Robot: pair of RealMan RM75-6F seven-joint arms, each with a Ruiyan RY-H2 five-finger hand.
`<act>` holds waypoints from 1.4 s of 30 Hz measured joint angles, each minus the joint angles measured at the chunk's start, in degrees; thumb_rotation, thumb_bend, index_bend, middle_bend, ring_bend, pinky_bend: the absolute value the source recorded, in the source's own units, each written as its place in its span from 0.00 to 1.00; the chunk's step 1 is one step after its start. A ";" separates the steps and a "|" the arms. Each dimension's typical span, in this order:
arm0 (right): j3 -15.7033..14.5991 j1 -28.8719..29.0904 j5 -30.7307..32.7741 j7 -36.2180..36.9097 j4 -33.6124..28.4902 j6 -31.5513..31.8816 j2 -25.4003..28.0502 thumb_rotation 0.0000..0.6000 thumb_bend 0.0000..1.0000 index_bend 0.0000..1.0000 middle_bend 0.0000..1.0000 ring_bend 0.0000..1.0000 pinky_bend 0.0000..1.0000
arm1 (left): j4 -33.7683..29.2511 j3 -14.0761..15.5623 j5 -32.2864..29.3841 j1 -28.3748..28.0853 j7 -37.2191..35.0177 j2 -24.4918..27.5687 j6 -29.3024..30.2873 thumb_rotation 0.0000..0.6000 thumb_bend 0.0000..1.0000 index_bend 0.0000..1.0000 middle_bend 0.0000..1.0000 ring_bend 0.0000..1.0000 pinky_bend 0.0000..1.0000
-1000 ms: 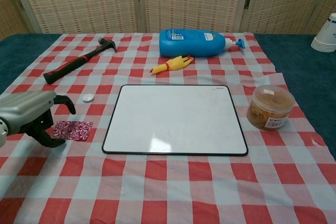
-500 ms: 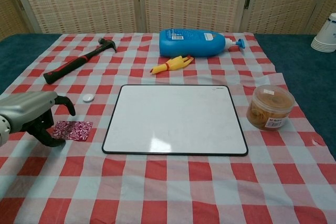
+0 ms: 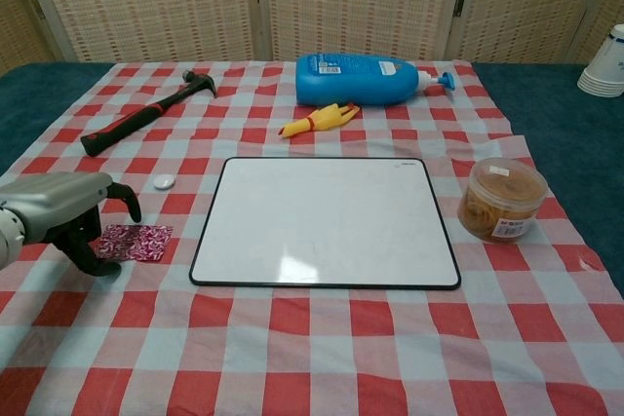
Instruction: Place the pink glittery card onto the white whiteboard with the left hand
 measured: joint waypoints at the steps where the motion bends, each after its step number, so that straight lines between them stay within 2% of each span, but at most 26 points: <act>1: 0.01 0.01 0.02 -0.01 0.00 0.00 0.00 1.00 0.04 0.00 0.00 0.00 0.00 | 0.06 0.00 -0.07 -0.10 -0.07 0.00 0.04 1.00 0.25 0.33 0.98 1.00 1.00; 18: 0.05 0.00 -0.02 -0.14 0.09 0.12 -0.09 1.00 0.04 0.00 0.00 0.00 0.00 | -0.06 0.29 -4.23 -2.63 1.83 0.49 -0.36 1.00 0.25 0.34 0.98 1.00 1.00; 22: 0.11 -0.03 0.05 -0.15 0.09 0.19 -0.11 1.00 0.04 0.00 0.00 0.00 0.00 | 0.18 0.14 -5.40 -3.46 2.16 0.63 -0.50 1.00 0.25 0.36 0.99 1.00 1.00; 29: 0.25 0.13 0.45 -0.14 0.12 -0.15 -0.11 1.00 0.04 0.00 0.00 0.00 0.00 | 0.26 0.29 -5.17 -3.95 1.45 0.74 0.07 1.00 0.25 0.41 0.99 1.00 1.00; 42: 0.30 0.21 0.64 -0.25 0.18 -0.38 -0.21 1.00 0.04 0.00 0.00 0.00 0.00 | -3.27 -0.50 -5.06 -5.55 2.43 1.98 1.64 1.00 0.25 0.40 0.99 1.00 1.00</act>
